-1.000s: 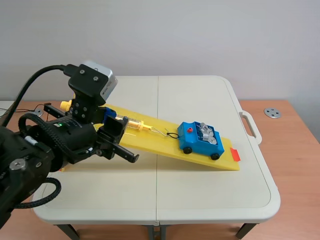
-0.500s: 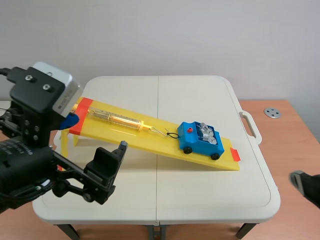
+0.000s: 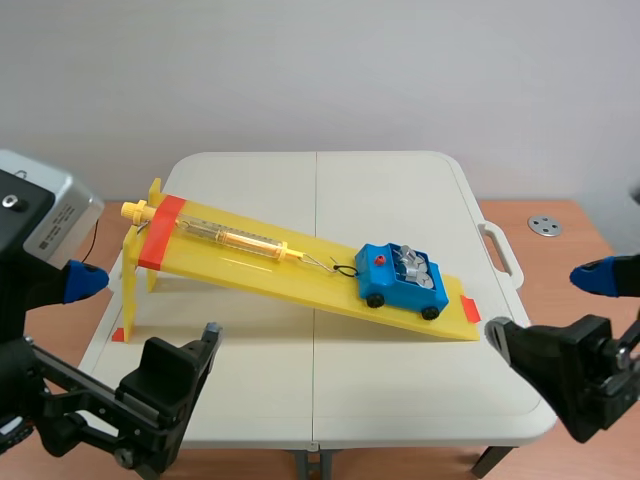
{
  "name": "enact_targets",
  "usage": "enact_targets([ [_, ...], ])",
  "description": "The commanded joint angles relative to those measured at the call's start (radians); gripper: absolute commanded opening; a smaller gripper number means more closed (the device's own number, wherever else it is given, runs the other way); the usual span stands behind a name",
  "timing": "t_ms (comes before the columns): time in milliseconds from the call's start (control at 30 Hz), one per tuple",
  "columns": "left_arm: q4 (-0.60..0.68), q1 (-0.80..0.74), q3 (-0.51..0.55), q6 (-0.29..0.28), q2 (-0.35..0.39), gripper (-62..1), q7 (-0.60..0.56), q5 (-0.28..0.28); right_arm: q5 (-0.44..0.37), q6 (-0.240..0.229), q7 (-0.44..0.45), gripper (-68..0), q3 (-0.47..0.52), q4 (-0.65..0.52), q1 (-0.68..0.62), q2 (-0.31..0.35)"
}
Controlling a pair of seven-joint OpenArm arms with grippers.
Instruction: Place the four metal weights on the blue cart on the ramp.
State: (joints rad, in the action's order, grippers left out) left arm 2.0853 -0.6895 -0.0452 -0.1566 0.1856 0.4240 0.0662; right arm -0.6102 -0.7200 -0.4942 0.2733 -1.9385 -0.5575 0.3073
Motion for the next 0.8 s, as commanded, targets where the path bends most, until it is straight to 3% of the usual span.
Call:
enact_targets([
  [0,0.111,0.000,0.008,0.038,0.004,1.4,-0.090,0.054,-0.020,-0.020,0.163,-1.4,0.013,-0.093,0.024,0.021],
  [433,0.106,0.000,0.008,0.038,0.004,1.4,-0.119,0.054,0.065,0.153,0.232,-1.4,-0.066,-0.093,0.023,0.014],
  [767,0.106,0.000,0.008,0.038,0.004,1.4,-0.120,0.054,0.072,0.164,0.232,-1.4,-0.066,-0.093,0.023,0.014],
])
